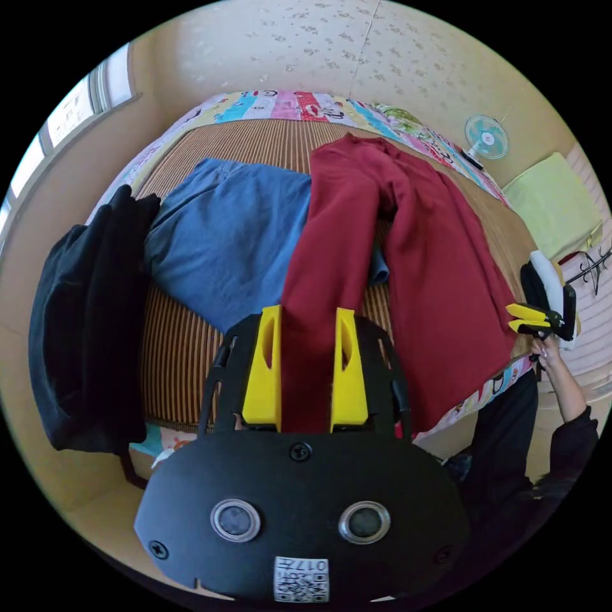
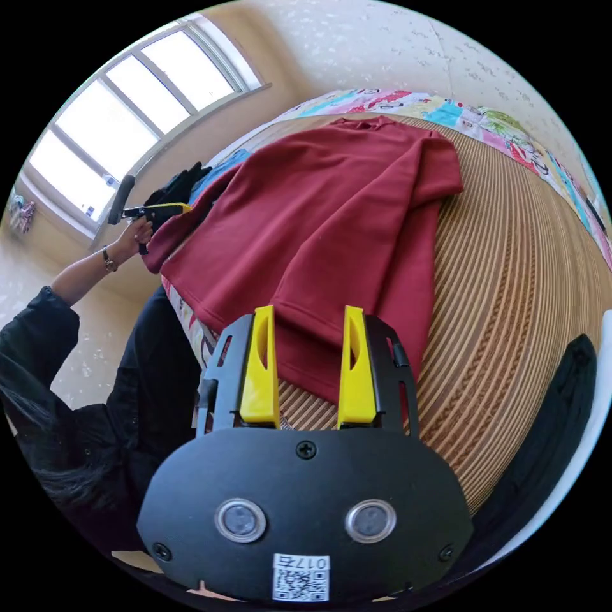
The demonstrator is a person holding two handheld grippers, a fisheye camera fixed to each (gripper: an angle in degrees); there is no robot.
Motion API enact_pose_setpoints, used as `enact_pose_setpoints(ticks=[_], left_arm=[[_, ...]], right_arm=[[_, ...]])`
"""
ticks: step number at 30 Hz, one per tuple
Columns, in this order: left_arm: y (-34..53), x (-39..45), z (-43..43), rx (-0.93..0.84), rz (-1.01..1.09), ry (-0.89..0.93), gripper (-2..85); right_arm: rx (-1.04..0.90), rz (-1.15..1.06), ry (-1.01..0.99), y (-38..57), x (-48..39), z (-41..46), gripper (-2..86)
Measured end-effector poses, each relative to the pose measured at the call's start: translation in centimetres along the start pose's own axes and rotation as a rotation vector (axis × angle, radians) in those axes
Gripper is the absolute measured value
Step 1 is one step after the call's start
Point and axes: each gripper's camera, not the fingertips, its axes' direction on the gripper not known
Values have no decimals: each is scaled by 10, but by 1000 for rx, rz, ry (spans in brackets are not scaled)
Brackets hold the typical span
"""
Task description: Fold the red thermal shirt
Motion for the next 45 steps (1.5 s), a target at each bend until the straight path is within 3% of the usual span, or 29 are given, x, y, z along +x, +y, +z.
enact_pose_setpoints(ticks=[3,5,8,12,13,14,17,21,25,28,30,37,41,45], left_arm=[[-4,11,-14,-58,88,16,75],[-17,11,-37,-76,160,38,54],[-38,-14,-105,41,181,-101,51],[-47,-81,-191,286,-116,-211,62],[-44,-87,-199,322,-163,-235,64],[-34,-92,-210,394,-234,-271,81],[-10,-68,-199,483,-217,-159,116],[-8,10,-108,264,-27,131,125],[-4,66,-16,-27,48,205,129],[22,83,-18,18,89,135,90],[49,78,-27,-53,73,253,40],[155,56,-70,-91,26,571,43],[176,14,-98,65,-147,489,56],[142,-68,-136,291,-365,342,109]], right_arm=[[-30,5,83,-10,10,5,49],[-40,14,11,-21,27,-8,44],[43,108,-18,-36,70,-76,33],[237,340,687,-32,138,-224,56],[280,489,825,-21,155,-255,68],[298,544,836,-14,161,-267,74],[362,454,619,5,152,-272,81],[181,212,371,3,116,-174,82],[41,183,134,5,111,-70,101],[-32,220,-33,31,117,-20,112],[15,219,-11,57,107,-22,118],[-111,78,214,175,14,-59,134],[-198,104,280,210,-4,-69,140],[66,90,273,192,2,-120,144]])
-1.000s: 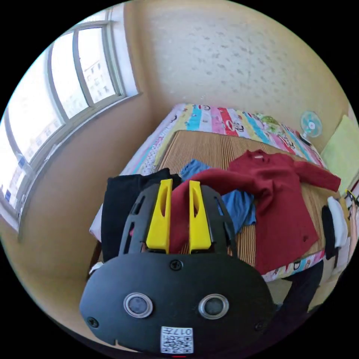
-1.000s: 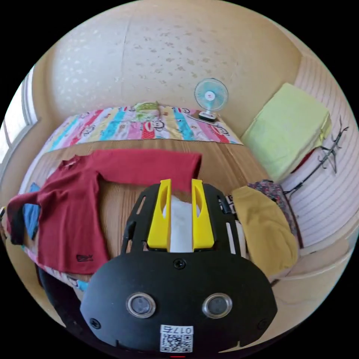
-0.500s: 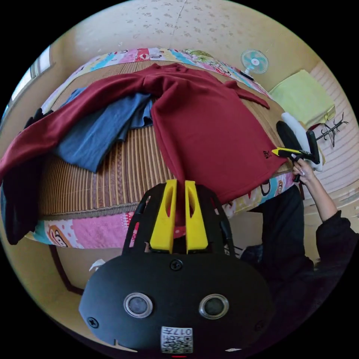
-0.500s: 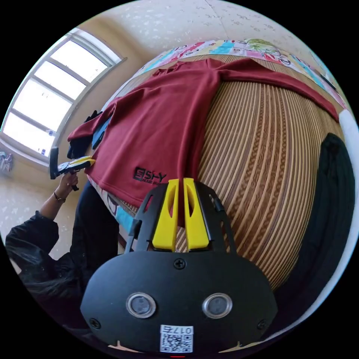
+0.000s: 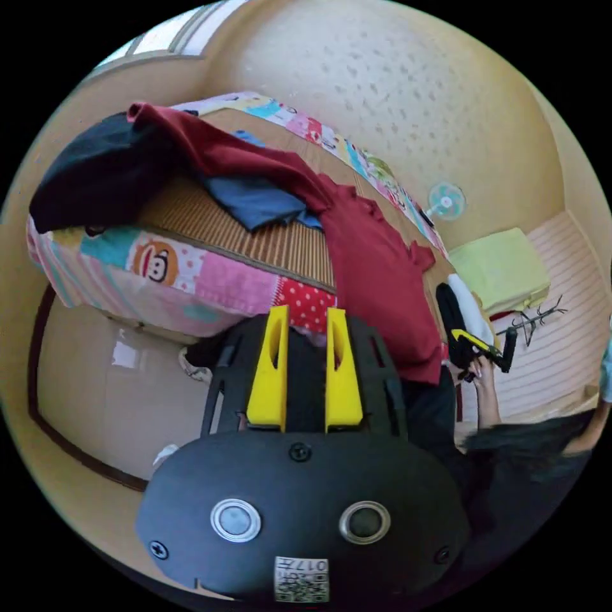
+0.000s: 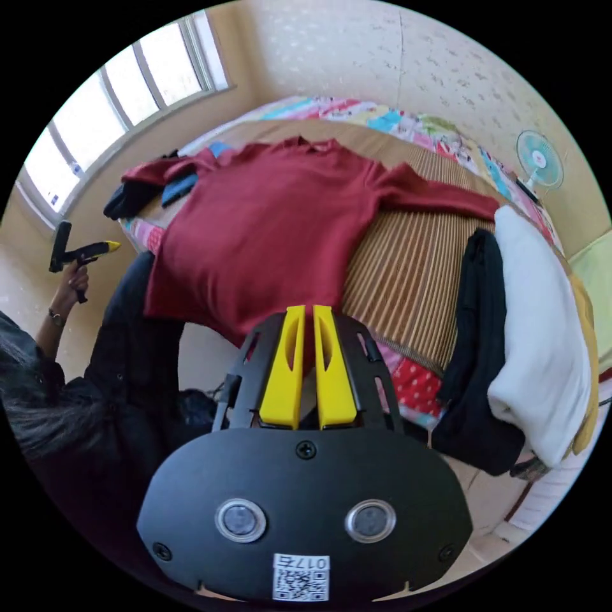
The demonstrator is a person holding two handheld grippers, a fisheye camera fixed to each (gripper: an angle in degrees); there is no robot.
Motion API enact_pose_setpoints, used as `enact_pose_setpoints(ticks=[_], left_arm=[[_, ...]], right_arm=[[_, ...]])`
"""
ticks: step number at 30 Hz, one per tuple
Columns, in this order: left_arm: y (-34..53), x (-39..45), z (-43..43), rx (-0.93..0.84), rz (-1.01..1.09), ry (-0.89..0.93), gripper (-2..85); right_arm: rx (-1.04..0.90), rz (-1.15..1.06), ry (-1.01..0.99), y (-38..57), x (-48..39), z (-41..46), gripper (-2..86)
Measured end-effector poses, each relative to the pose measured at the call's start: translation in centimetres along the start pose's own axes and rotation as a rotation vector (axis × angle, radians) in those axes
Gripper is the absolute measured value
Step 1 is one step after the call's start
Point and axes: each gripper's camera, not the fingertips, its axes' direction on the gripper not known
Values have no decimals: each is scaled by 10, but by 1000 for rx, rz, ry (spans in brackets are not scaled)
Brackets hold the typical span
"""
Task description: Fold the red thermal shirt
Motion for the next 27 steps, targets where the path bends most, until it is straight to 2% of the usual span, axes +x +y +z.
enact_pose_setpoints(ticks=[3,6,9,11,12,14,16,19,20,24,27], left_arm=[[-52,-46,-15,180,-206,59,123],[-92,-70,-9,264,-339,81,129],[-119,-86,22,225,-426,-10,120],[-135,-88,33,152,-370,13,83],[-141,-86,25,159,-316,4,38],[-145,-81,-2,211,-243,-71,5],[-149,-79,-31,230,-176,-105,-3],[-136,-73,-52,178,-142,-109,-1],[-127,-67,-46,137,-117,-128,4],[-108,-55,-2,82,-72,-185,81],[-115,-51,19,134,-116,-257,99]], right_arm=[[121,-48,-138,-37,16,-1,146],[175,-13,-229,-73,28,26,148],[198,19,-254,-96,31,63,148],[190,47,-220,-102,31,87,148],[142,80,-216,-104,34,104,148],[103,90,-249,-102,45,110,148],[129,142,-407,-87,79,106,147],[175,242,-622,-64,124,111,145],[179,249,-637,-61,128,111,145],[174,199,-538,-57,123,98,141],[176,203,-545,-51,131,94,137]])
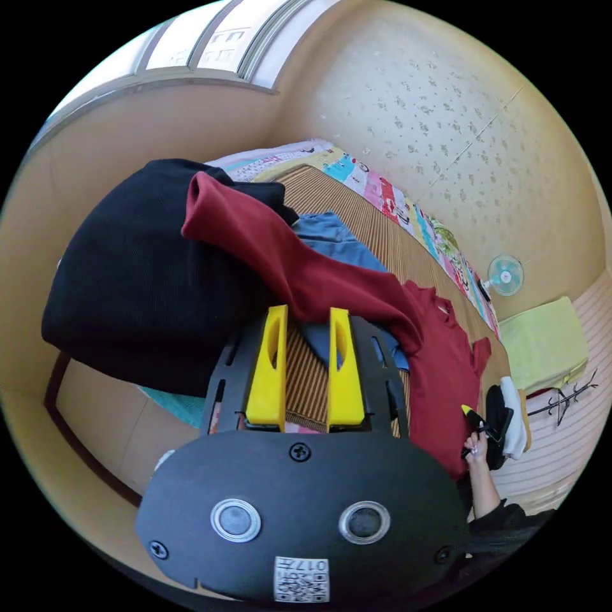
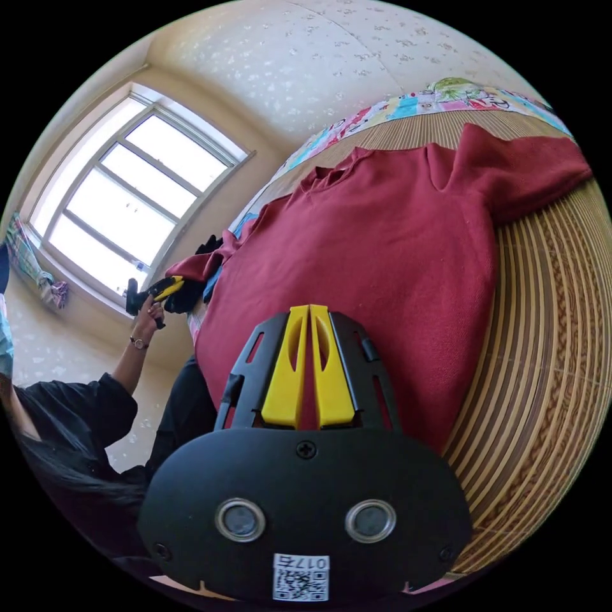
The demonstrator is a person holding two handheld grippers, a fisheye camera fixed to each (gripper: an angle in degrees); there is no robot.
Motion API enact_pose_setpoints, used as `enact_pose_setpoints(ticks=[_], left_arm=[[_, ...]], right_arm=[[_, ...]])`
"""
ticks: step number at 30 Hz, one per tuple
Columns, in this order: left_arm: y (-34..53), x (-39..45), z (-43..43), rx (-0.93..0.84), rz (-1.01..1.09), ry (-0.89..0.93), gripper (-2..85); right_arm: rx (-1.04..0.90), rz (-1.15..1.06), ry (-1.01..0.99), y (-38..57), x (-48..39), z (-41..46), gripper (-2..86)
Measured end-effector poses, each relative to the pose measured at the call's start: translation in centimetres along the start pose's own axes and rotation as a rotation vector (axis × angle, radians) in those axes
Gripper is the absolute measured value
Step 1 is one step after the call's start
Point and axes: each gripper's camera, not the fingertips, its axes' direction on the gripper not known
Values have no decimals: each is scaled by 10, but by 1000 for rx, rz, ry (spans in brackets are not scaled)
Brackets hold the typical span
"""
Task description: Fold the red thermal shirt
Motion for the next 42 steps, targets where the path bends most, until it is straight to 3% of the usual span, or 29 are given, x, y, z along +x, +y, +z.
enact_pose_setpoints(ticks=[5,11,13,16,21,26,29,31,34,37,40,42], left_arm=[[-15,10,5,20,-57,-141,25],[19,1,-114,295,-7,-49,-3],[31,-10,-134,279,26,-35,-1],[71,-51,-150,295,-128,-152,6],[143,-117,-135,272,-291,141,91],[142,-115,-93,261,-262,422,131],[126,-101,-70,264,-297,469,131],[125,-98,-75,357,-421,454,89],[112,-45,-102,536,-417,385,44],[90,68,-114,615,-127,457,45],[87,211,-87,545,193,517,60],[103,321,-24,344,431,479,93]], right_arm=[[8,61,-91,5,21,-16,128],[11,52,-71,11,23,-29,112],[12,54,-77,13,26,-34,103],[12,53,-72,15,27,-39,91],[14,61,-84,18,30,-46,66],[14,69,-91,20,33,-51,33],[15,72,-95,22,33,-54,5],[18,74,-95,23,33,-56,0],[20,61,-84,24,30,-57,1],[28,36,-65,27,26,-56,9],[33,36,-65,27,27,-54,7],[29,34,-51,26,25,-54,4]])
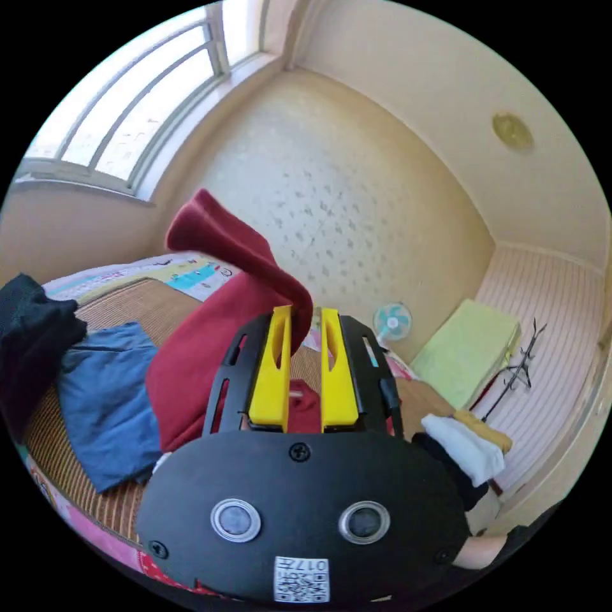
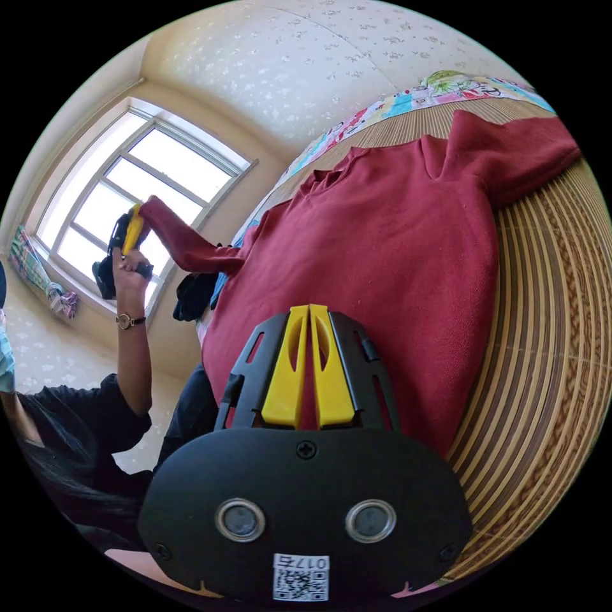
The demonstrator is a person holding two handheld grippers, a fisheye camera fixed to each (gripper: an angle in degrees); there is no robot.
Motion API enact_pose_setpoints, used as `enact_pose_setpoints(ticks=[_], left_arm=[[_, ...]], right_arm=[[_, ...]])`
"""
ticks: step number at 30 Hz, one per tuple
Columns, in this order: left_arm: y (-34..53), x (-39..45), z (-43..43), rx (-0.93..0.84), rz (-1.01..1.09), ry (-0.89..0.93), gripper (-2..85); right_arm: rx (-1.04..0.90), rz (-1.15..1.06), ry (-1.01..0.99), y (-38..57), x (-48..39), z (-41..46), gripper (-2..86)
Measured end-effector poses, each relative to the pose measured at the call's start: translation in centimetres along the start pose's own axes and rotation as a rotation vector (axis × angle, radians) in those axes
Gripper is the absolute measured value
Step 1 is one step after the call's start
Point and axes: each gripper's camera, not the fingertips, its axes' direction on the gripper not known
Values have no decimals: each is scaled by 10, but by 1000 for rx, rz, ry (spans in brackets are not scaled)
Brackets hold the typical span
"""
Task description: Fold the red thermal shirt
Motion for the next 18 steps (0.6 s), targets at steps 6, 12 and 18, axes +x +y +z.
enact_pose_setpoints(ticks=[6,12,18], left_arm=[[94,59,90,-332,102,-21,109],[98,7,23,-243,4,-162,107],[117,-94,60,-516,-242,-311,62]], right_arm=[[8,21,-53,-1,8,-3,19],[16,17,-73,-3,11,0,12],[12,21,-75,-10,12,6,6]])
